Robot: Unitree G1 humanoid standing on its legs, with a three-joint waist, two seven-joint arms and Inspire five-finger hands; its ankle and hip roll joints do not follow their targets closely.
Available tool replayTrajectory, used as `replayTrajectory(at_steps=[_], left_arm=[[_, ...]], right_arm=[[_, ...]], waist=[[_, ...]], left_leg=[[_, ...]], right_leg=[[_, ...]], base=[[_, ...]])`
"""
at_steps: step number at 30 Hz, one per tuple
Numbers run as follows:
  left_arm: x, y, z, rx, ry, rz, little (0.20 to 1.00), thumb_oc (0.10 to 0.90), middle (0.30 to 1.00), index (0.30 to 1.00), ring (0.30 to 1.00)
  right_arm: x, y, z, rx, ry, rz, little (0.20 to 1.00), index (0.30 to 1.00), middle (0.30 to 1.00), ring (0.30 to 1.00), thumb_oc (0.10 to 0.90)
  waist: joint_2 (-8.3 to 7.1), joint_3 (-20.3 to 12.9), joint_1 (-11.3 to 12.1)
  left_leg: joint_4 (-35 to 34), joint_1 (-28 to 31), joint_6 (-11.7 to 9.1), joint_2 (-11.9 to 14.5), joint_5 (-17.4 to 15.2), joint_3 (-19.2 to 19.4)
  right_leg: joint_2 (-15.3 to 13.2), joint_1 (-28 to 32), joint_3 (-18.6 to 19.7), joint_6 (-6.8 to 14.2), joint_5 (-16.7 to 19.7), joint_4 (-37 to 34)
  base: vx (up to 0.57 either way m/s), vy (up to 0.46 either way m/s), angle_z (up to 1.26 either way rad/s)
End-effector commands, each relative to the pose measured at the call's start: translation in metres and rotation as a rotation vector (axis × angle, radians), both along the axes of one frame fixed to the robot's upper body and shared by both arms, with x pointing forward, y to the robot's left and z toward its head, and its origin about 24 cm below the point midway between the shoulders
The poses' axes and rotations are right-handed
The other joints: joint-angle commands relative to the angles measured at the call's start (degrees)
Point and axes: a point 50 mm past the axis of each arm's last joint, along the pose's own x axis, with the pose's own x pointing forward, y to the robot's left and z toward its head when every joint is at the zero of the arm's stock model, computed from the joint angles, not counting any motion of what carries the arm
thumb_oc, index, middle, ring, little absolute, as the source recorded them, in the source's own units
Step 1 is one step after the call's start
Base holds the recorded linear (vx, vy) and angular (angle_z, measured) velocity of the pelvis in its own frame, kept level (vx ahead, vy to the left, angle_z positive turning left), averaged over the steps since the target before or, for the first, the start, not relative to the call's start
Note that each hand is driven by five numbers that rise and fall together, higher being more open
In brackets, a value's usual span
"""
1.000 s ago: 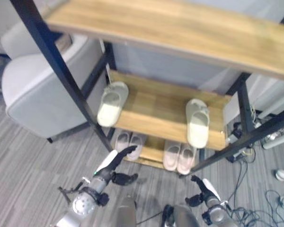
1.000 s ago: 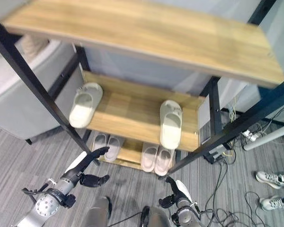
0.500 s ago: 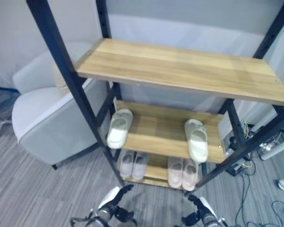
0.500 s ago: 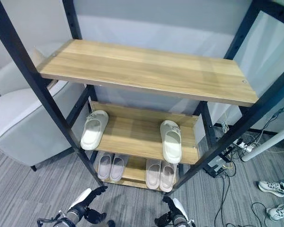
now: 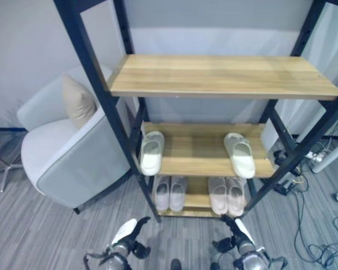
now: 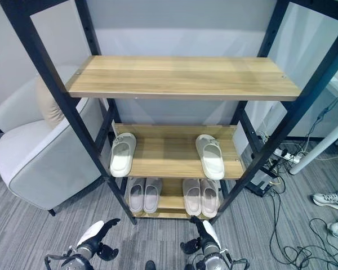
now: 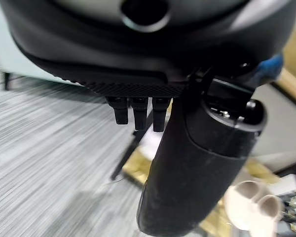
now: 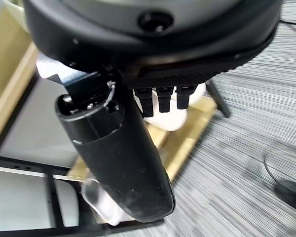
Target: Arrange the slippers neatly on the shoe rack.
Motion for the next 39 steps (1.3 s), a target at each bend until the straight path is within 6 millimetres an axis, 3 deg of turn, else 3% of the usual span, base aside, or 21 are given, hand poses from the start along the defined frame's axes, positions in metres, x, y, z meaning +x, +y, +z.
replayTrajectory(at_steps=[1,5,6,8,10,11,14,18,22,28,32,35,39], left_arm=[[0.022,-0.003,0.000,-0.069,-0.066,0.176,0.900,0.800,0.900,0.900,0.900],[-0.012,0.004,-0.024,0.013,0.135,0.242,0.900,0.800,0.900,0.900,0.900],[-0.024,0.012,-0.028,0.034,0.188,0.279,0.900,0.800,0.900,0.900,0.900],[-0.033,0.027,-0.028,0.039,0.214,0.388,0.900,0.800,0.900,0.900,0.900],[-0.046,0.035,-0.030,0.053,0.263,0.430,0.900,0.800,0.900,0.900,0.900],[-0.046,0.034,-0.030,0.052,0.264,0.429,0.900,0.800,0.900,0.900,0.900],[-0.056,0.028,-0.033,-0.002,0.304,0.410,0.900,0.800,0.900,0.900,0.900],[-0.049,0.021,-0.032,-0.066,0.259,0.403,0.900,0.800,0.900,0.900,0.900],[-0.035,0.005,-0.024,-0.146,0.174,0.329,0.900,0.800,0.900,0.900,0.900],[-0.037,-0.008,-0.015,-0.222,0.142,0.226,0.900,0.800,0.900,0.900,0.900],[-0.043,-0.007,-0.009,-0.249,0.142,0.191,0.900,0.800,0.900,0.900,0.900],[-0.066,0.001,-0.027,-0.158,0.245,0.265,0.900,0.800,0.900,0.900,0.900],[-0.073,0.004,-0.035,-0.124,0.314,0.322,0.900,0.800,0.900,0.900,0.900]], right_arm=[[0.045,-0.004,0.041,-0.039,-0.243,0.098,0.900,0.900,0.900,0.900,0.800],[0.061,0.014,0.049,-0.077,-0.270,0.254,0.900,0.900,0.900,0.900,0.800],[0.097,0.010,0.135,0.000,-0.590,0.305,0.900,0.900,0.900,0.900,0.800],[0.050,-0.021,0.146,0.024,-0.561,0.364,0.900,0.900,0.900,0.900,0.800],[0.031,-0.031,0.162,0.038,-0.578,0.409,0.900,0.900,0.900,0.900,0.800],[0.030,-0.031,0.163,0.038,-0.577,0.408,0.900,0.900,0.900,0.900,0.800],[0.020,-0.031,0.200,0.087,-0.651,0.512,0.900,0.900,0.900,0.900,0.800],[0.019,-0.035,0.225,0.065,-0.727,0.540,0.900,0.900,0.900,0.900,0.800],[0.026,-0.047,0.242,-0.018,-0.800,0.507,0.900,0.900,0.900,0.900,0.800],[0.036,-0.060,0.249,-0.090,-0.851,0.437,0.900,0.900,0.900,0.900,0.800],[0.045,-0.074,0.254,-0.250,-0.875,0.385,0.900,0.900,0.900,0.900,0.800],[0.054,-0.075,0.262,-0.231,-0.953,0.324,0.900,0.900,0.900,0.900,0.800],[0.061,-0.076,0.256,-0.280,-0.928,0.315,0.900,0.900,0.900,0.900,0.800]], waist=[[0.09,-1.84,1.11],[-0.38,-2.88,1.40],[-0.80,-3.23,0.71],[-1.22,-3.10,-0.73],[-1.49,-2.80,-1.67],[-1.45,-2.86,-1.63],[-1.00,-2.73,-2.61],[-0.06,-2.89,-2.63],[0.68,-3.11,-2.12],[0.96,-3.10,-1.09],[0.91,-3.14,-0.07],[0.24,-3.21,0.45],[-0.50,-3.15,1.09]], left_leg=[[0.77,5.18,-3.84,4.25,-6.95,-2.67],[-0.10,6.07,-4.27,4.51,-6.28,-3.34],[-0.10,5.94,-4.53,4.65,-6.19,-3.07],[-0.10,5.77,-4.92,4.91,-6.19,-2.23],[-0.10,5.12,-5.26,5.01,-5.76,-1.89],[-0.10,5.09,-5.26,5.01,-5.75,-1.92],[-0.10,4.28,-5.77,4.94,-6.17,-1.42],[-0.10,4.05,-5.93,4.99,-6.18,-0.77],[-0.10,3.74,-5.72,5.11,-6.23,-0.25],[-0.10,3.83,-5.33,4.96,-6.39,-0.57],[-0.10,3.66,-5.11,4.91,-6.45,-1.06],[-0.10,3.41,-5.26,4.96,-6.27,-1.58],[-0.10,2.89,-5.56,4.99,-6.10,-2.05]], right_leg=[[0.97,0.47,0.16,0.60,-3.72,2.36],[1.26,2.72,-0.35,-0.02,-3.91,0.64],[1.33,2.69,-0.05,0.03,-3.69,0.41],[1.54,2.49,0.10,0.06,-3.39,-0.05],[1.79,2.27,-0.26,0.09,-3.16,-0.46],[1.79,2.25,-0.29,0.09,-3.16,-0.47],[1.72,2.37,-0.76,0.61,-2.40,-2.37],[1.78,1.59,-0.75,0.92,-2.04,-2.42],[2.10,0.92,-0.34,1.21,-2.21,-2.42],[2.16,1.25,-0.32,1.13,-2.37,-2.42],[2.18,1.23,-0.91,1.17,-2.60,-2.42],[2.16,1.07,-1.34,1.22,-2.36,-2.42],[2.22,0.86,-2.04,1.13,-2.35,-2.42]], base=[[0.02,-0.114,-0.01],[0.02,-0.103,0.07],[0.00,-0.116,0.19],[-0.03,-0.117,0.29],[-0.05,-0.081,0.02],[-0.03,-0.062,-0.33],[-0.04,-0.027,-0.17],[0.00,0.005,-0.03],[0.00,0.000,0.00],[0.00,0.000,0.00],[0.00,0.001,0.01],[0.00,0.000,0.00],[0.01,0.002,0.05]])
